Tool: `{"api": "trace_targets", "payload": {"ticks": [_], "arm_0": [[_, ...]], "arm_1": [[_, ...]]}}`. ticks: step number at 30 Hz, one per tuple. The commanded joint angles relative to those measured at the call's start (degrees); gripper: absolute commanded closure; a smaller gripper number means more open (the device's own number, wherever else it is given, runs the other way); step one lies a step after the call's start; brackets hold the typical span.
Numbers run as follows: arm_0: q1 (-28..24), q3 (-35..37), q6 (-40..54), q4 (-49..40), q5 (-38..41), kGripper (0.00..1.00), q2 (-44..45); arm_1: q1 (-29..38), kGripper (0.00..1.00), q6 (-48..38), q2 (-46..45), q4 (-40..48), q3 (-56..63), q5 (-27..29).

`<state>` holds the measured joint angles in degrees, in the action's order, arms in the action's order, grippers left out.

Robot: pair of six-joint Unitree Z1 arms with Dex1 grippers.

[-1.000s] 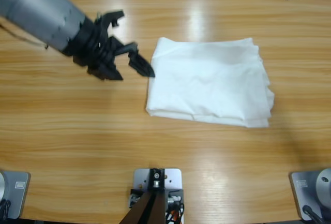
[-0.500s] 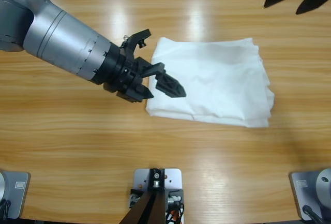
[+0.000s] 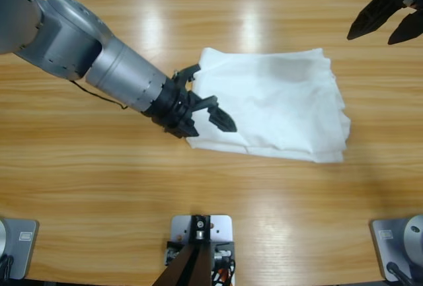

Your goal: Fold clothes

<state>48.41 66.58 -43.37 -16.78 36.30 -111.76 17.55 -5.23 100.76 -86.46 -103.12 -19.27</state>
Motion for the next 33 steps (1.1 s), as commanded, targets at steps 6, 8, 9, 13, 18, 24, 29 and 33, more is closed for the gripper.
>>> {"api": "trace_targets", "payload": {"ticks": [6, 8, 9, 13, 18, 24, 29, 33], "arm_0": [[-1.12, -3.32, -2.35, 0.87, 1.14, 0.012, -7.06], [-1.12, -3.81, -2.25, 0.87, 1.14, 0.013, -6.92], [-1.12, -4.06, -2.23, 0.87, 1.14, 0.013, -6.73], [-0.77, -3.99, -1.98, 2.54, -0.21, 0.013, 0.21], [-0.77, 0.00, -1.47, 7.51, -0.71, 0.018, 7.30], [-4.78, 0.85, -1.81, 7.58, 0.40, 0.018, 1.43], [-7.75, 1.13, -2.26, 8.62, 4.23, 0.018, -7.05], [-7.15, 1.92, -2.60, 9.66, 6.61, 0.018, -10.25]], "arm_1": [[0.65, 0.000, 0.75, -2.13, 0.49, 2.80, -0.07], [0.65, 0.000, 0.75, -2.34, 0.51, 3.01, -0.07], [0.65, 0.000, 0.75, -2.44, 0.51, 3.04, -0.12], [0.65, 0.000, 0.75, -2.93, 0.51, 3.29, -0.15], [0.65, 0.000, 0.75, -2.95, 0.66, 3.62, -0.22], [0.65, 0.000, 0.64, -3.69, 0.17, 3.59, -0.15], [1.70, 0.000, -0.36, -3.51, -0.39, 3.36, -0.68], [1.70, 0.000, -0.38, -2.46, -1.08, 2.32, -0.51]]}}
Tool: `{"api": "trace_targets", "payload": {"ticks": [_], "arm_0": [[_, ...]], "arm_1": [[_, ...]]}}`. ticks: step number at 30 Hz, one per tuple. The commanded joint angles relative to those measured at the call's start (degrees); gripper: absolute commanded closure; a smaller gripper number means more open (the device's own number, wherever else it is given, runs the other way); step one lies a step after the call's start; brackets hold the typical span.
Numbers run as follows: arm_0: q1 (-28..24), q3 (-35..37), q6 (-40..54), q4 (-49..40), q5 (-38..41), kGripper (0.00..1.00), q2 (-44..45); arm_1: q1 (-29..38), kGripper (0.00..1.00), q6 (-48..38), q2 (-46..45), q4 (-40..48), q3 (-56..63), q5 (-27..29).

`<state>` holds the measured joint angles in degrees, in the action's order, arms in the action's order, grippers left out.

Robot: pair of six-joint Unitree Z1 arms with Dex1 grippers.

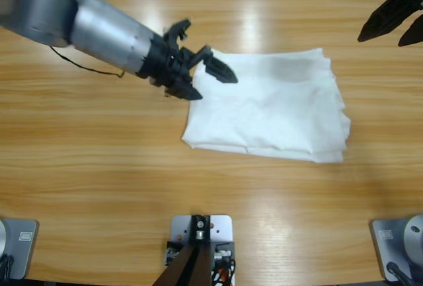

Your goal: Fold clothes

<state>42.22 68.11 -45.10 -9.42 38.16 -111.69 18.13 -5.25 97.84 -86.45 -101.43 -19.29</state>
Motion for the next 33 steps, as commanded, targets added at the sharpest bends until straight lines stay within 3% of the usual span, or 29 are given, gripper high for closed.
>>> {"api": "trace_targets", "payload": {"ticks": [1, 18, 27, 33], "arm_0": [[-0.78, 0.48, -0.87, 2.30, 5.22, 0.018, -10.81], [0.24, -7.11, -3.59, 2.39, 5.96, 0.018, -10.83], [1.17, -9.05, -0.87, 2.46, -4.62, 0.018, 10.81], [-3.40, -15.85, -2.76, 3.16, -4.76, 0.015, 9.14]], "arm_1": [[1.12, 0.000, -0.37, 1.00, -1.12, 0.46, -0.49], [2.09, 0.000, -0.81, 1.35, -1.00, -0.30, -0.77], [2.11, 0.000, -0.74, 0.72, -0.67, 0.04, -2.28], [3.49, 0.000, -0.99, 0.33, 0.14, 0.23, -2.84]]}}
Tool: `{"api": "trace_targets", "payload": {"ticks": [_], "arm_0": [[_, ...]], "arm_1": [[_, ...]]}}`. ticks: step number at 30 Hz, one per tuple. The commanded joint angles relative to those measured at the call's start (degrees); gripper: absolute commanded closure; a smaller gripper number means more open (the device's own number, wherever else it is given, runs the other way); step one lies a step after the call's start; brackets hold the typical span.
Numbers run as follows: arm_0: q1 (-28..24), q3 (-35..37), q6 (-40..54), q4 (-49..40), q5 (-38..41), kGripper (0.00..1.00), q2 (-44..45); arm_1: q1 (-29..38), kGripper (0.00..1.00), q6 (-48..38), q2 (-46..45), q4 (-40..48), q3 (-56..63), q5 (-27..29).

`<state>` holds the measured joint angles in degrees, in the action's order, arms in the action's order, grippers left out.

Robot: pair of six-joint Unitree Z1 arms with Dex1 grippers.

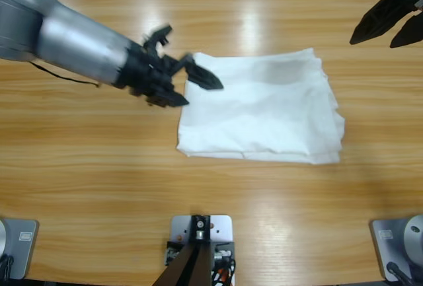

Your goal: Fold clothes

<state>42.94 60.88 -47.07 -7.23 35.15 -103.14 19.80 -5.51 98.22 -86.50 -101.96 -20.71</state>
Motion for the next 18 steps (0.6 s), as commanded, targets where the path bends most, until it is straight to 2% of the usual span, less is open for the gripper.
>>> {"api": "trace_targets", "payload": {"ticks": [1, 5, 11, 18], "arm_0": [[-4.38, -9.75, -0.89, 1.62, -1.72, 0.016, -1.26], [-6.72, -15.85, -2.64, 10.13, -0.34, 0.014, -4.76], [-9.72, -14.28, -3.01, 21.45, 4.70, 0.016, -11.26], [-10.69, -10.28, -2.72, 20.78, 5.37, 0.018, -16.32]], "arm_1": [[1.83, 0.000, -0.69, -0.36, 0.16, 1.05, -1.37], [1.82, 0.000, -0.50, -1.29, 0.16, 2.49, -1.18], [1.82, 0.000, -0.39, -1.18, 0.20, 2.91, -1.18], [1.82, 0.000, -0.37, -0.76, 0.20, 2.63, -1.18]]}}
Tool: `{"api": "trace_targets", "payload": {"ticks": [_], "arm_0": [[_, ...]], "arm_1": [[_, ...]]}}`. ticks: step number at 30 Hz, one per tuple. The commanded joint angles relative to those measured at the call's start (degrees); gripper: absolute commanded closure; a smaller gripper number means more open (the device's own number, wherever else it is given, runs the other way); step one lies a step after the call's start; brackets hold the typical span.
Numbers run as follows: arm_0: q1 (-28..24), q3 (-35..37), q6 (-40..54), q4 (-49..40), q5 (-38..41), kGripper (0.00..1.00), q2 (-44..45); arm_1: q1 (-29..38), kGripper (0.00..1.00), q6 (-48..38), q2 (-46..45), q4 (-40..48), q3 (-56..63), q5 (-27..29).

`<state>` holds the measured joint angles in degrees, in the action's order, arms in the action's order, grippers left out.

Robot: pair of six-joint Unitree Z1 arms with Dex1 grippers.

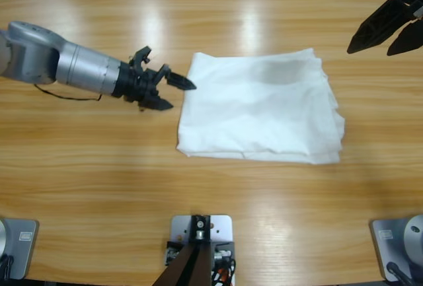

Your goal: Fold clothes

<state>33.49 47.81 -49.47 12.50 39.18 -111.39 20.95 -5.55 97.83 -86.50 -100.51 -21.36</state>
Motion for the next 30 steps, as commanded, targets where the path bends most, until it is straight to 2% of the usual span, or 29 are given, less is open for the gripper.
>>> {"api": "trace_targets", "payload": {"ticks": [1, 8, 15, 19, 22, 23, 27, 28, 30], "arm_0": [[-1.18, 2.75, 0.13, 0.91, 1.34, 0.018, -8.49], [-0.97, 3.40, 4.56, 0.35, 1.36, 0.014, -9.69], [-0.80, 7.65, 6.14, 0.33, 7.04, 0.019, -13.91], [-0.80, 8.22, 5.90, 0.33, 7.56, 0.049, -14.24], [-0.80, 8.90, 5.61, 0.33, 7.76, 0.190, -14.78], [-0.80, 8.97, 5.61, 0.33, 7.93, 0.308, -15.01], [-0.80, 8.41, 5.86, 0.33, 8.72, 0.922, -15.79], [-0.81, 8.27, 5.97, 0.33, 8.71, 1.000, -15.82], [-0.88, 8.29, 5.97, 0.33, 8.64, 1.000, -16.30]], "arm_1": [[0.67, 0.000, -0.34, -0.36, 0.19, 1.03, -0.53], [0.41, 0.000, -0.31, -0.01, 0.10, 1.03, -0.74], [0.41, 0.000, -0.17, -0.11, 0.10, 1.49, -0.53], [0.41, 0.000, -0.15, 0.42, 0.10, 1.12, -0.97], [0.41, 0.000, -0.01, 0.63, 0.10, 1.05, -0.88], [0.41, 0.000, 0.01, 0.70, 0.16, 1.02, -0.88], [0.41, 0.000, 0.01, 0.93, 0.16, 0.77, -1.06], [0.41, 0.000, 0.01, 0.96, 0.19, 0.75, -1.14], [0.41, 0.000, 0.01, 1.05, 0.12, 0.35, -1.23]]}}
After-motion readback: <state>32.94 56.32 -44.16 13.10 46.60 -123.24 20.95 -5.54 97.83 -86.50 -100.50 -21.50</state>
